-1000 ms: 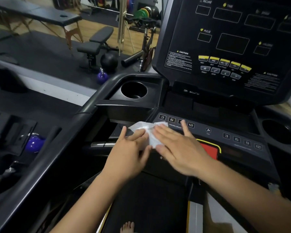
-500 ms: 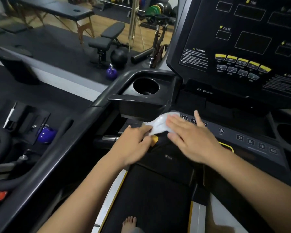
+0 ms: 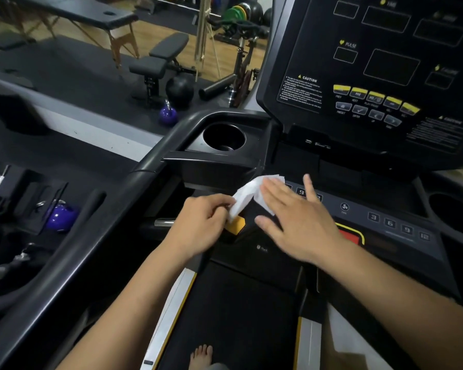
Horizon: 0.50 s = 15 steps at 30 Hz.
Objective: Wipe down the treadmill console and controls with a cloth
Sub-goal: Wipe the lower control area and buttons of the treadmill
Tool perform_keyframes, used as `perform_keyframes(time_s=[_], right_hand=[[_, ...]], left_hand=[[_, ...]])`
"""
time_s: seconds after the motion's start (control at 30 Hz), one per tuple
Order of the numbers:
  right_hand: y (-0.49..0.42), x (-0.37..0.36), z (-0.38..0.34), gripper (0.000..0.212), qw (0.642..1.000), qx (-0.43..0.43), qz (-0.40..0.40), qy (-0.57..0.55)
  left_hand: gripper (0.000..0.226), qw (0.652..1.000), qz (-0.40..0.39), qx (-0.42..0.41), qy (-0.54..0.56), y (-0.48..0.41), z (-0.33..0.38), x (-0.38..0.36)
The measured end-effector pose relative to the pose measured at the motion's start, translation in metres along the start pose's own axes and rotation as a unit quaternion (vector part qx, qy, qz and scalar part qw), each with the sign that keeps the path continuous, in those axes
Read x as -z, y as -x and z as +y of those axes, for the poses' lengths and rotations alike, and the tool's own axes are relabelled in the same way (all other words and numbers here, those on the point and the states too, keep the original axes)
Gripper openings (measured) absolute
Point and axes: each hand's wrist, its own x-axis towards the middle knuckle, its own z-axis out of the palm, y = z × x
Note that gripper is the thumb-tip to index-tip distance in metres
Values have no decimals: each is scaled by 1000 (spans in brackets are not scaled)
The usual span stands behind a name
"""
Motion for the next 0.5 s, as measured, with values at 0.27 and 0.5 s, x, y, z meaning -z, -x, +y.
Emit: perform_keyframes(time_s=[0.27, 0.5], right_hand=[[13, -9, -15, 65, 995, 96, -8, 8], [17, -5, -30, 72, 995, 96, 17, -25]], left_hand=[[33, 1000, -5, -15, -6, -7, -10, -2], [30, 999, 12, -12, -27, -20, -5, -8]])
